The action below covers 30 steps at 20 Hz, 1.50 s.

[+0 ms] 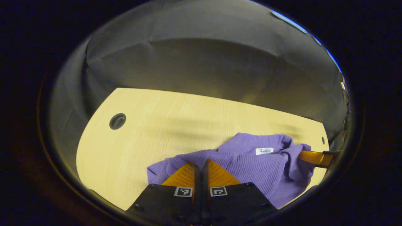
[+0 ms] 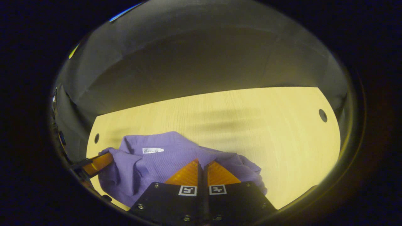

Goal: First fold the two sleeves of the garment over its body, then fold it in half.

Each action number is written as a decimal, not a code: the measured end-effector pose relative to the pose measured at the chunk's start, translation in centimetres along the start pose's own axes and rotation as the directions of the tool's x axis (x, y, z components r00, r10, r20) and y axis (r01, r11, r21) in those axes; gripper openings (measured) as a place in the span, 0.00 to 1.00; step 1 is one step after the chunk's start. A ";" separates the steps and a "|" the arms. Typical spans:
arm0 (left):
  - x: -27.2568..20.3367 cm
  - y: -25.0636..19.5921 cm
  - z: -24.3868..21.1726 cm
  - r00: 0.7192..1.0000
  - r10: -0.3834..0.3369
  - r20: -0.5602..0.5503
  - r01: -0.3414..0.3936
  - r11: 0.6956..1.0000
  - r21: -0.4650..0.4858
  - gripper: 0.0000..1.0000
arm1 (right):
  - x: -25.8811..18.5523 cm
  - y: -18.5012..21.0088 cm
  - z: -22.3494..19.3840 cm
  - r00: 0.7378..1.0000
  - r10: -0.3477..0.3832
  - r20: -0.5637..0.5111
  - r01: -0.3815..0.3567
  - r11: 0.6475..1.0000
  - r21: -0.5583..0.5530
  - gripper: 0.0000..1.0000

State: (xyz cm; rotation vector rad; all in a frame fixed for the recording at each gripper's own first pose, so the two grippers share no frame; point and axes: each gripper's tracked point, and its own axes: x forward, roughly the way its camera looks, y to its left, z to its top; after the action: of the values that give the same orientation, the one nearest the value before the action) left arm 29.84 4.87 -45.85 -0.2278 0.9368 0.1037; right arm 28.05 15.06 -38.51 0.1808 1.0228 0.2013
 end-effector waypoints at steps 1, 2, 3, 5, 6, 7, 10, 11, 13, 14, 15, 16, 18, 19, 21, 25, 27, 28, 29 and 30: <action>0.3 0.1 -0.4 1.000 0.003 -0.007 -0.003 1.000 -0.004 0.06 | 0.2 -0.1 0.0 1.000 0.002 0.000 -0.002 1.000 0.005 0.00; 0.6 0.1 -0.5 1.000 0.007 -0.011 -0.007 1.000 -0.005 0.06 | 0.4 -0.1 0.0 1.000 0.003 0.001 -0.003 1.000 0.007 0.00; 0.7 0.2 -0.5 1.000 0.013 -0.008 -0.013 1.000 -0.003 0.06 | 0.6 -0.1 -0.1 1.000 0.003 0.003 -0.003 1.000 0.007 0.00; 0.7 0.1 -0.7 1.000 0.021 -0.004 -0.021 1.000 0.011 0.06 | 0.6 0.0 -0.1 1.000 0.013 0.009 -0.013 1.000 0.007 0.00; 0.7 0.1 -0.6 1.000 0.023 0.000 -0.023 0.999 0.023 0.08 | 0.6 -0.1 0.0 1.000 0.009 0.009 -0.009 1.000 0.006 0.04; 0.8 0.0 -0.8 1.000 0.020 0.003 -0.020 0.999 0.031 0.11 | 0.8 0.1 0.0 1.000 0.016 0.012 -0.016 1.000 0.010 0.06; 0.2 -0.6 -0.6 1.000 -0.020 0.014 0.020 1.000 0.004 0.22 | 0.0 0.9 -0.1 0.998 0.060 0.030 -0.061 0.998 0.035 0.23; -0.3 -0.8 -0.2 0.999 -0.030 0.032 0.030 1.000 0.003 0.30 | -0.5 0.7 0.2 0.998 0.050 0.045 -0.051 0.998 0.023 0.34; -1.9 -1.0 0.6 0.997 -0.034 0.074 0.032 0.999 0.026 0.36 | -2.1 0.5 0.9 0.995 0.033 0.099 -0.033 0.999 -0.003 0.46; -3.0 -1.1 1.0 0.994 -0.035 0.099 0.031 0.999 0.042 0.36 | -3.1 0.7 1.3 0.992 0.035 0.121 -0.034 0.999 -0.008 0.43; -4.3 -1.4 1.5 0.992 -0.039 0.118 0.033 0.998 0.053 0.43 | -4.4 0.9 1.6 0.989 0.039 0.140 -0.038 0.999 -0.012 0.47; -5.8 -2.0 1.9 0.989 -0.048 0.141 0.041 0.998 0.056 0.43 | -5.8 1.1 2.0 0.986 0.041 0.160 -0.039 0.999 -0.017 0.45; -8.9 -3.1 3.1 0.979 -0.068 0.191 0.058 0.997 0.059 0.43 | -8.8 1.3 2.8 0.978 0.046 0.202 -0.040 0.999 -0.033 0.46; -10.5 -3.6 3.5 0.974 -0.080 0.211 0.068 0.996 0.064 0.43 | -10.4 1.7 3.2 0.974 0.050 0.223 -0.042 0.998 -0.042 0.45; -14.2 -4.5 4.7 0.961 -0.097 0.260 0.078 0.994 0.082 0.43 | -13.9 2.4 3.9 0.959 0.061 0.277 -0.045 0.997 -0.065 0.45; -22.0 -6.1 6.9 0.920 -0.139 0.366 0.097 0.987 0.130 0.43 | -22.1 4.1 5.3 0.911 0.089 0.402 -0.049 0.993 -0.110 0.45; -26.3 -6.7 7.6 0.893 -0.155 0.423 0.099 0.983 0.152 0.43 | -26.4 4.6 5.4 0.882 0.100 0.461 -0.047 0.991 -0.126 0.45; -28.4 -7.2 8.0 0.876 -0.167 0.453 0.105 0.982 0.159 0.43 | -28.4 4.9 5.4 0.866 0.106 0.488 -0.046 0.990 -0.134 0.45; -30.5 -7.6 8.0 0.860 -0.178 0.478 0.111 0.980 0.165 0.46 | -30.4 5.2 5.2 0.850 0.112 0.515 -0.042 0.989 -0.145 0.45; -32.5 -7.8 8.1 0.844 -0.190 0.502 0.118 0.978 0.172 0.43 | -32.3 5.4 5.0 0.834 0.114 0.540 -0.035 0.987 -0.155 0.45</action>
State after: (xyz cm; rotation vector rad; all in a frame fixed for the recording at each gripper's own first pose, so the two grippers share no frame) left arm 18.49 -0.47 -13.78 -0.1377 0.3806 -0.0489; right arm 15.61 11.95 -8.01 0.1388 0.4240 0.2728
